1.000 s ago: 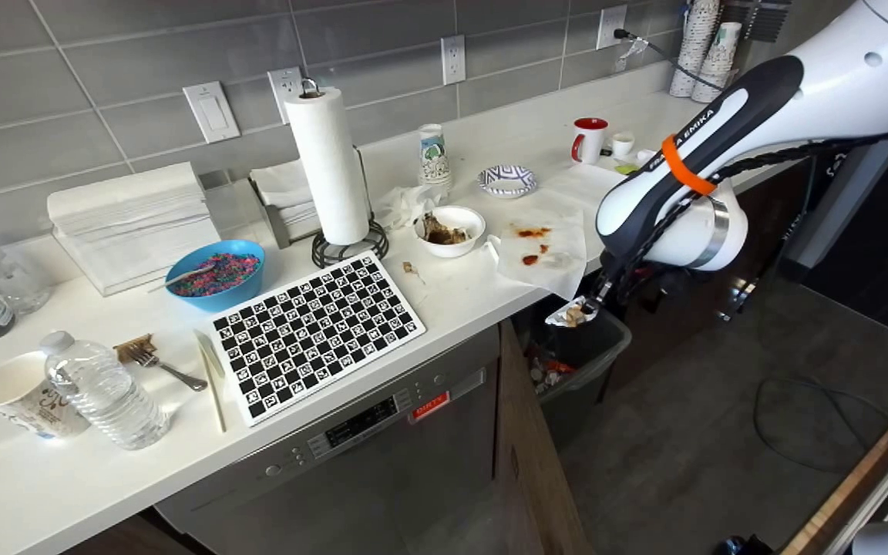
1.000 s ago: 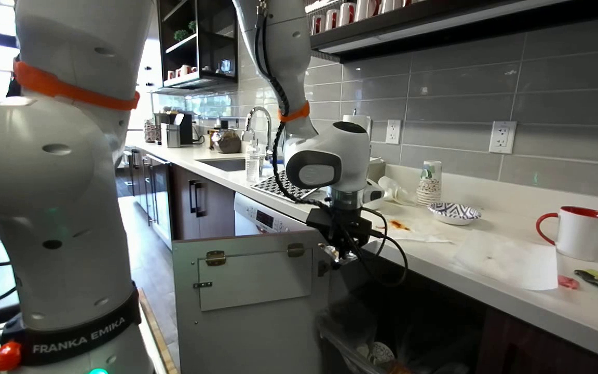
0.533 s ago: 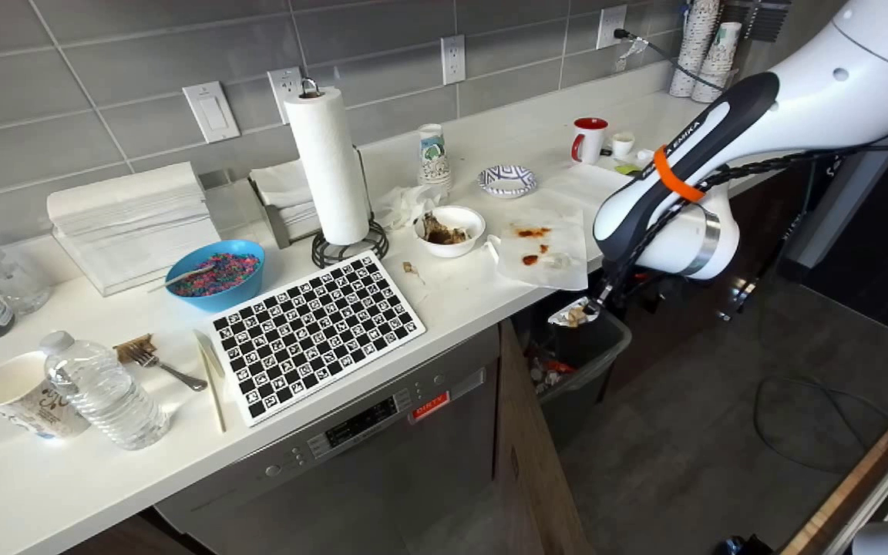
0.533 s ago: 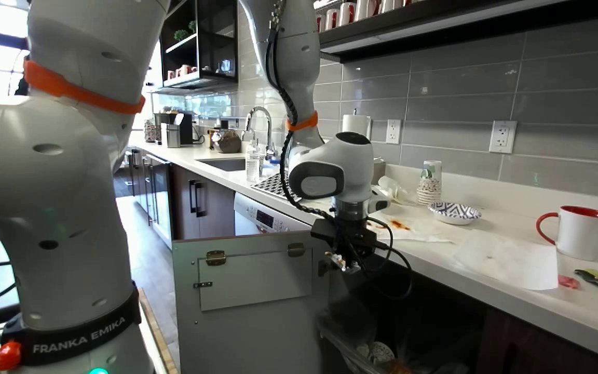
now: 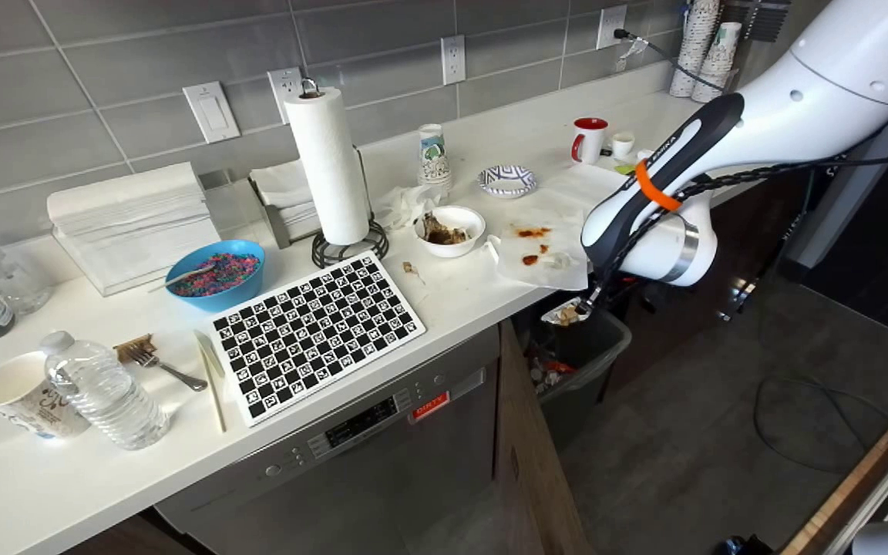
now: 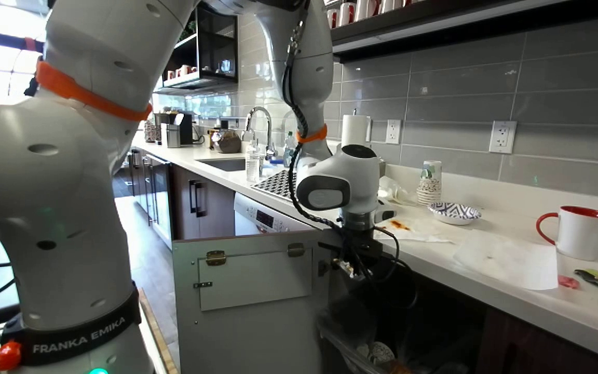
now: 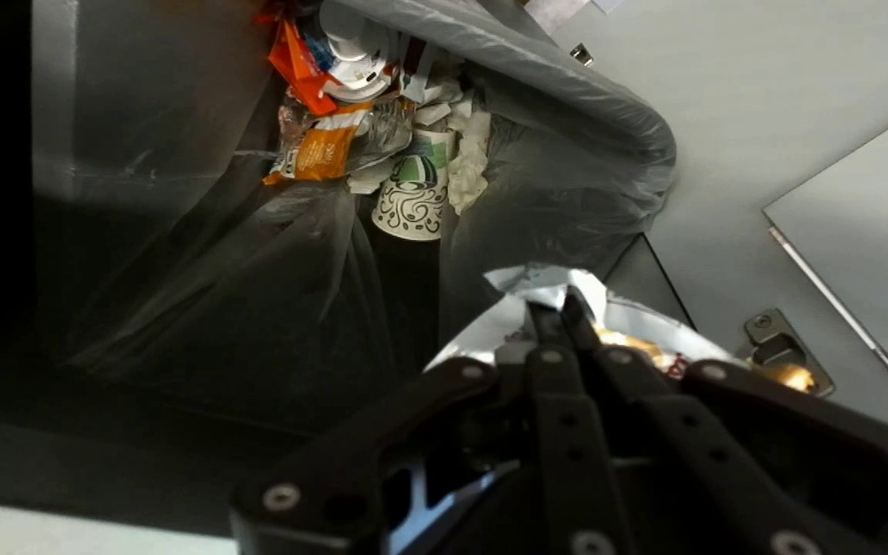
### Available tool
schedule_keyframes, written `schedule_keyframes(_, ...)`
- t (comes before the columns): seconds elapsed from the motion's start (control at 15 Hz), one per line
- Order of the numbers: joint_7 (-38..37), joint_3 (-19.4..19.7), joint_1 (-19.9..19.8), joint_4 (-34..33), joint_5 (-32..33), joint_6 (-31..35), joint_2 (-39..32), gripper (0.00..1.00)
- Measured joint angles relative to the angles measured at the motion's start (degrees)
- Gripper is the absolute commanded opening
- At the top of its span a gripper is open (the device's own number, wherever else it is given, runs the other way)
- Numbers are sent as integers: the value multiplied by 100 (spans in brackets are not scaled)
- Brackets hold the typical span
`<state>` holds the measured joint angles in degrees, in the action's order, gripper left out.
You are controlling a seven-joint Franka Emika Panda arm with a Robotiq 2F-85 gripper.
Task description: Put the packet inside the trash can
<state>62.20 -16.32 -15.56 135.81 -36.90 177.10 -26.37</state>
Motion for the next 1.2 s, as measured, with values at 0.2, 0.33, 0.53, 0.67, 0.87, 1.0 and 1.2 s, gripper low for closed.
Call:
schedule_keyframes(0.2,0,-55,-72,-215,0,74,-259,1)
schedule_keyframes(0.33,-1,-70,-97,-354,0,108,-411,1)
schedule_keyframes(0.53,-67,-72,-99,-529,-5,231,-625,1)
schedule_keyframes(0.67,-193,-67,-90,-610,-12,445,-763,1)
schedule_keyframes(0.87,-431,-65,-74,-719,-36,777,-935,1)
schedule_keyframes(1.0,-493,-102,-93,-750,-42,886,-991,1)
schedule_keyframes(1.2,-509,-219,-195,-746,-42,961,-1019,1)
